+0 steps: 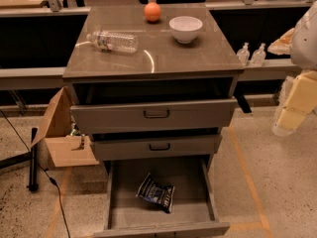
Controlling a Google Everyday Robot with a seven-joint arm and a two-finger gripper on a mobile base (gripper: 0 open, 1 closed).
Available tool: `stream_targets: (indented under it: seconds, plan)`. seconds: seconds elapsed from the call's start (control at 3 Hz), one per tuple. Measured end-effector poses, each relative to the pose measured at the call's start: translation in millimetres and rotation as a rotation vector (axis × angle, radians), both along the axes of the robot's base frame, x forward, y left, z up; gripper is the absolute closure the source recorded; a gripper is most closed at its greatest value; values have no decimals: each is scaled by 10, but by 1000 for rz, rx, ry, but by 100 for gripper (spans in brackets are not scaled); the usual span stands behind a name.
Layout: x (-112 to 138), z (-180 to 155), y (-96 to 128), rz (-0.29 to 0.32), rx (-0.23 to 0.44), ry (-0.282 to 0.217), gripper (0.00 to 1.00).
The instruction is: Pick blue chip bag from bottom drawer and place on counter
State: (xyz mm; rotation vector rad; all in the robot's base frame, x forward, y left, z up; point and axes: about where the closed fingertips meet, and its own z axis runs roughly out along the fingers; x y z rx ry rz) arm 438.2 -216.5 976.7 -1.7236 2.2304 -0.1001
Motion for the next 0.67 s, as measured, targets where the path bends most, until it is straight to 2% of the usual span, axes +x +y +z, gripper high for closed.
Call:
stream_targets:
  seconds: [0.33, 0.67]
  plan:
    - [0, 0, 0, 0, 0, 0, 0]
    - [40, -223, 49, -15, 56, -9, 0]
